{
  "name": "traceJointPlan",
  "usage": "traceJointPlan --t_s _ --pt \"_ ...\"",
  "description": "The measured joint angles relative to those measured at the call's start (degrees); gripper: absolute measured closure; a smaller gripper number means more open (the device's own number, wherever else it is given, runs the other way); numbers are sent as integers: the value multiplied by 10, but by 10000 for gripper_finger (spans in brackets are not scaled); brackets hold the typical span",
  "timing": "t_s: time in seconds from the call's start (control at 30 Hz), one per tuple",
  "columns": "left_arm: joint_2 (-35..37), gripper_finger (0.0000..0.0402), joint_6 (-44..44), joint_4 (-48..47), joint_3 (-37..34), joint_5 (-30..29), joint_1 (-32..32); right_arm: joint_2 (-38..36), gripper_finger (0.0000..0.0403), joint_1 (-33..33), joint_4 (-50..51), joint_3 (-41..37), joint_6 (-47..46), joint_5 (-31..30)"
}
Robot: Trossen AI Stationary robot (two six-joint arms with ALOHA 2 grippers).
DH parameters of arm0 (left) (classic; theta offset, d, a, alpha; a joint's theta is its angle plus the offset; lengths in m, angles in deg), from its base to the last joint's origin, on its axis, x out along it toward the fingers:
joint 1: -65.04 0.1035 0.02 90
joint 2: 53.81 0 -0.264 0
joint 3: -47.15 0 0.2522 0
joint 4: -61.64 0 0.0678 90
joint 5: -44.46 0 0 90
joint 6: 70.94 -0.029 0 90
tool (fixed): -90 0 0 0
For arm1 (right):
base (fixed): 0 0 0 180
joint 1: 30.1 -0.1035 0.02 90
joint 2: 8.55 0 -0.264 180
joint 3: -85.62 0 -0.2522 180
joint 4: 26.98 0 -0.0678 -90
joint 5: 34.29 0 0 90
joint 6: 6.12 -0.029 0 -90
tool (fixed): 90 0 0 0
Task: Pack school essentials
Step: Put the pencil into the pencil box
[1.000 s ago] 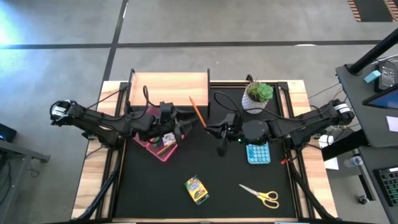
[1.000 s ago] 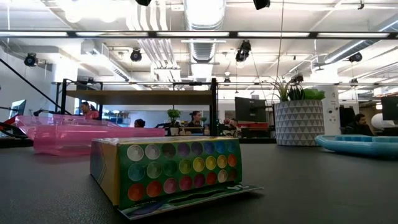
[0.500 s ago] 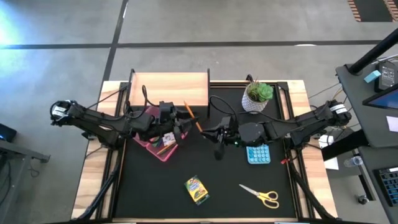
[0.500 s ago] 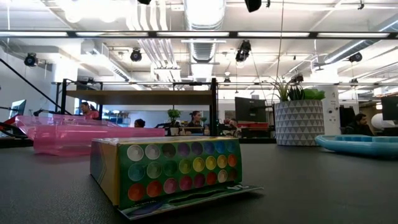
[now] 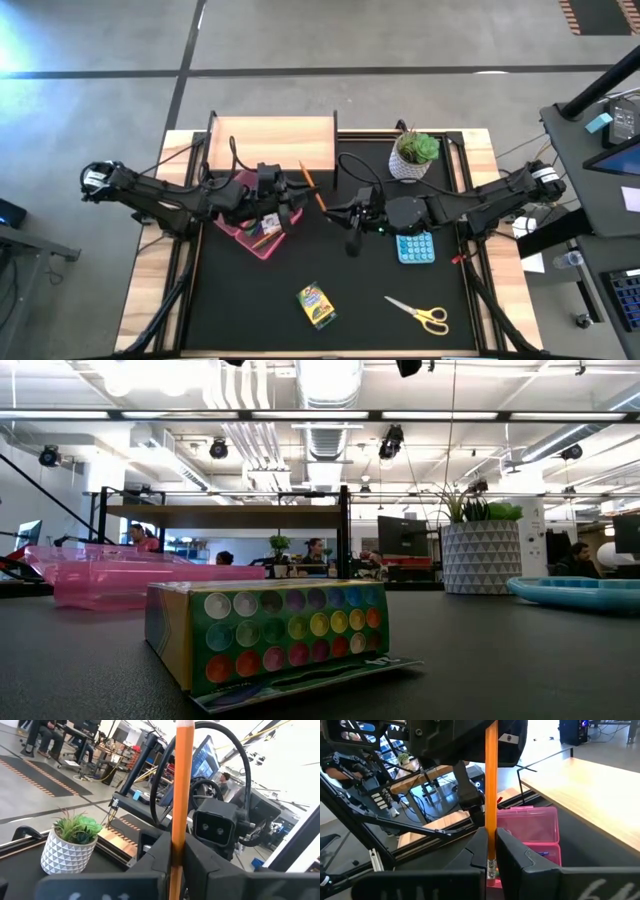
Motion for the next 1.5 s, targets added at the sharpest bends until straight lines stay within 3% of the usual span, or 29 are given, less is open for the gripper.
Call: traceJointPlan --t_s 0.1,0.27,0.43,0.57,0.77,1.07,1.2,1.5 --pt "0 392 0 -1 0 2 0 -1 363 0 6 1 -17 4" --pt "0 393 0 -5 0 6 -1 -7 289 0 36 1 -31 25" --pt "1 394 2 -64 0 6 -1 -39 215 0 132 1 -89 34" --pt "4 394 38 -152 0 7 0 -66 183 0 241 1 -152 35" --pt "5 393 115 -355 0 9 1 -76 180 -1 380 1 -261 85" --pt "-4 393 221 -638 -1 21 1 -29 184 -32 486 1 -329 251" --pt "-27 393 226 -680 -1 28 1 1 183 -67 507 1 -369 281" --pt "-129 393 225 -679 -2 57 7 47 184 -152 535 0 -465 341"
